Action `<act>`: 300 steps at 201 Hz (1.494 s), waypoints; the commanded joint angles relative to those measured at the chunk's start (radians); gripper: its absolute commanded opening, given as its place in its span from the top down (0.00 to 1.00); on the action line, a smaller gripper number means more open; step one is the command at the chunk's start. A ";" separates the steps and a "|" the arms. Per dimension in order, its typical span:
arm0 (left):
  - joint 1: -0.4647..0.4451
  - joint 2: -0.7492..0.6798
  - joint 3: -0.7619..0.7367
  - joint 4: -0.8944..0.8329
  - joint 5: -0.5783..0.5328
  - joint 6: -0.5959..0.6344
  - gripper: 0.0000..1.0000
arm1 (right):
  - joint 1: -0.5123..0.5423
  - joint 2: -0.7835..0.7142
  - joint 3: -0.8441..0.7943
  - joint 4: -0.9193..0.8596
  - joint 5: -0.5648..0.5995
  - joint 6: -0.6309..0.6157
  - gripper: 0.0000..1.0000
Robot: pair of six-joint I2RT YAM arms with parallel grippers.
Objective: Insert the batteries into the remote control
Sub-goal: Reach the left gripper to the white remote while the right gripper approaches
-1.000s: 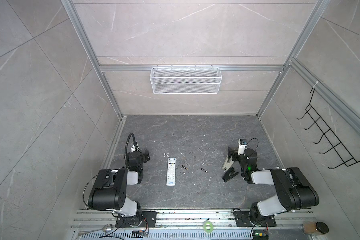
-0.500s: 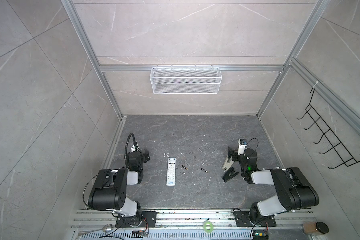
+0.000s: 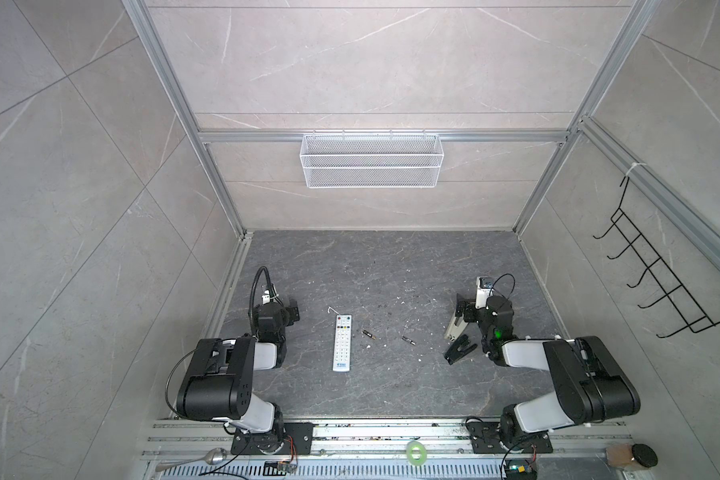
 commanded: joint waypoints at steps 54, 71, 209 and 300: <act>-0.103 -0.436 0.252 -0.817 -0.161 -0.206 0.00 | 0.121 -0.394 0.222 -0.617 0.068 0.201 0.01; -0.124 -0.441 0.410 -1.170 -0.098 -0.381 0.00 | 0.148 -0.412 0.224 -0.658 -0.024 0.227 0.00; -0.537 0.158 0.879 -1.644 0.169 -0.519 0.07 | 0.406 -0.178 0.379 -0.789 -0.372 0.184 0.00; -0.592 0.355 0.924 -1.587 0.157 -0.564 0.15 | 0.407 -0.140 0.379 -0.774 -0.376 0.194 0.00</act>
